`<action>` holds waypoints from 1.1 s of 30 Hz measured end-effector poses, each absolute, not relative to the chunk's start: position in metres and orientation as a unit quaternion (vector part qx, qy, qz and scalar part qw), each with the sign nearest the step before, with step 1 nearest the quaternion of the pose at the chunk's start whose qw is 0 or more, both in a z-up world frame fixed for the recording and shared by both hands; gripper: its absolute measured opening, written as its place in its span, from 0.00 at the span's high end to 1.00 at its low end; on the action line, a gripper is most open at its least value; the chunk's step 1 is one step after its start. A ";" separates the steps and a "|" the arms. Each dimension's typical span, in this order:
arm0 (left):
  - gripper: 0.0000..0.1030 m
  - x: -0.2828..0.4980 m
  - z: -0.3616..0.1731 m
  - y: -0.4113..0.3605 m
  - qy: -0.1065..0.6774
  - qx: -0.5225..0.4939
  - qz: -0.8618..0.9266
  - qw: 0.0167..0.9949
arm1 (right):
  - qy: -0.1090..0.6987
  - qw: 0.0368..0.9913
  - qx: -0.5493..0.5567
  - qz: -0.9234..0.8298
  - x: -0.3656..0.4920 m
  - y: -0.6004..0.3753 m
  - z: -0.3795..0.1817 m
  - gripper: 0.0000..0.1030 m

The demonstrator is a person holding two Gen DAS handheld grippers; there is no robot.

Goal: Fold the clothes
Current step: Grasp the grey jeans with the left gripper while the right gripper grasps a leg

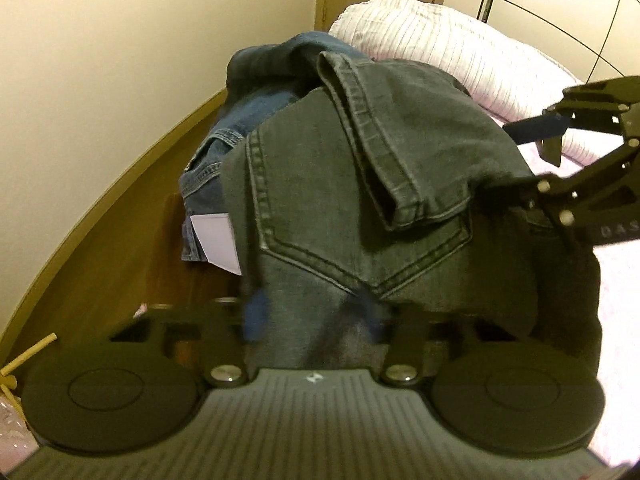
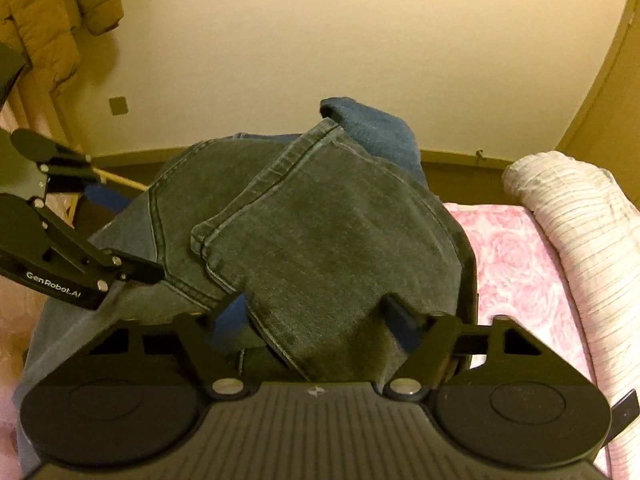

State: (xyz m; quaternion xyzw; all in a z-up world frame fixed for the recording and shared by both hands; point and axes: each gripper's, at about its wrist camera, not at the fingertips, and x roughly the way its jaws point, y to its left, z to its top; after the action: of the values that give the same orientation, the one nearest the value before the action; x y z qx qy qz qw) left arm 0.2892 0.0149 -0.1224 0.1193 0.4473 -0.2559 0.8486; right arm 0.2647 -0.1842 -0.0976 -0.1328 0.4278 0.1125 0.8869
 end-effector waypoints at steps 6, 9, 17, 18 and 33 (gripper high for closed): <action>0.96 0.276 -0.101 0.027 0.423 0.102 -0.267 0.860 | 0.397 0.909 -0.105 0.071 0.251 -0.208 -0.076 0.86; 0.97 0.258 -0.085 0.027 0.398 0.100 -0.279 0.868 | 0.367 0.928 -0.065 0.025 0.225 -0.241 -0.053 0.88; 0.97 0.201 -0.052 0.017 0.356 0.076 -0.328 0.872 | 0.343 0.929 0.053 -0.126 0.113 -0.337 -0.029 0.89; 0.97 0.194 -0.048 0.013 0.353 0.078 -0.338 0.869 | 0.342 0.927 0.066 -0.142 0.098 -0.346 -0.029 0.89; 0.98 0.004 -0.026 -0.139 0.328 0.150 -0.547 0.755 | 0.370 0.847 0.241 -0.298 -0.112 -0.403 -0.089 0.91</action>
State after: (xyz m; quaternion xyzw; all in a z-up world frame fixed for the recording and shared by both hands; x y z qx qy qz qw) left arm 0.0040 -0.1385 -0.0259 0.1500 0.3279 -0.5474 0.7552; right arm -0.1121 -0.4032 -0.0888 0.2407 0.3696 -0.2979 0.8466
